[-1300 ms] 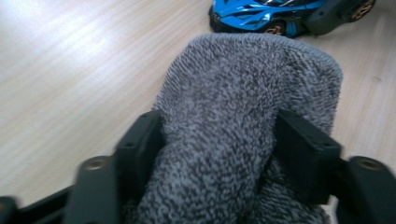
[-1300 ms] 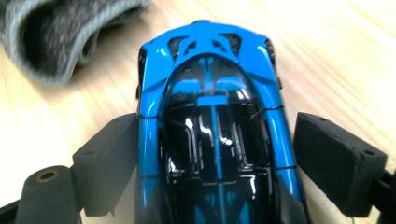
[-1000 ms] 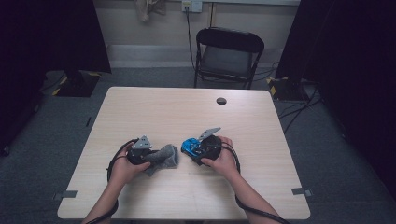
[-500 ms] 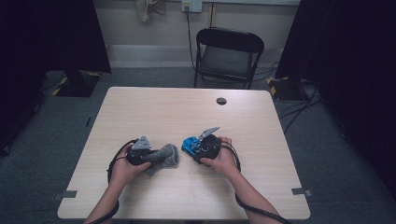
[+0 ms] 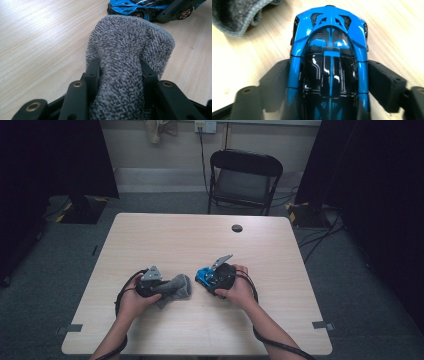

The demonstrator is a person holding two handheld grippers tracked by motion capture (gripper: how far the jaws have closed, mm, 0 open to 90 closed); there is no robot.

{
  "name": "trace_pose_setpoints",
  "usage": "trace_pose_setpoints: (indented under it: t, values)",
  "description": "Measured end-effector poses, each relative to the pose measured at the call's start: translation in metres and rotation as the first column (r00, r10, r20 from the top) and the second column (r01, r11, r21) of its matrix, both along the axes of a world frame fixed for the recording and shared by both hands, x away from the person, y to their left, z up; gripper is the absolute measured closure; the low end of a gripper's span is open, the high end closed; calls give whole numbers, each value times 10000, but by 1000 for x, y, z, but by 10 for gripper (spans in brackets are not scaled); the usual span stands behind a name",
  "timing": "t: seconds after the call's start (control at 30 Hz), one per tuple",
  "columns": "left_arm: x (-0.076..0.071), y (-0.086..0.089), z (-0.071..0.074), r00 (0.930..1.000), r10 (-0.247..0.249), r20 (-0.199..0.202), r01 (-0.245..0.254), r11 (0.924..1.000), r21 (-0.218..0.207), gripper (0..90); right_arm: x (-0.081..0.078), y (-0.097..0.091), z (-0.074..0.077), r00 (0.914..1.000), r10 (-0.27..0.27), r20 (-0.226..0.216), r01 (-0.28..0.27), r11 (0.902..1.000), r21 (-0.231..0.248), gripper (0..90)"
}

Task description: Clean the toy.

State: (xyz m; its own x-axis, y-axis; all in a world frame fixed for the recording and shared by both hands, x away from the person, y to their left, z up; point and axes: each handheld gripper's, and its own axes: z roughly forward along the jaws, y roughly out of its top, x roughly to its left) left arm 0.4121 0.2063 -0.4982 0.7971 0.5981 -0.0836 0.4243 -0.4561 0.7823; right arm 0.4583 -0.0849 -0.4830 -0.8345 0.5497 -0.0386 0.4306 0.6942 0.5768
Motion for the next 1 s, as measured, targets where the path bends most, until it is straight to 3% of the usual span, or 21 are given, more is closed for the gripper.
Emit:
trace_pose_setpoints:
  t: [0.2,0.47,0.83,1.0]
  values:
    - [0,0,0,10000,-7,-4,7,10000,-29,606,1,5,-2,9993,-231,-310,236,9996,148,197]
    - [-1,-1,0,10000,29,51,-29,10000,-28,607,-5,0,-3,9976,-667,-166,674,9964,508,258]
    - [-1,-3,2,9999,109,127,-110,9999,99,607,-4,1,0,9960,-830,-320,839,9961,260,261]
    - [0,-2,4,9996,124,259,-130,9997,205,631,-4,-4,-1,9945,-951,-447,975,9938,533,262]
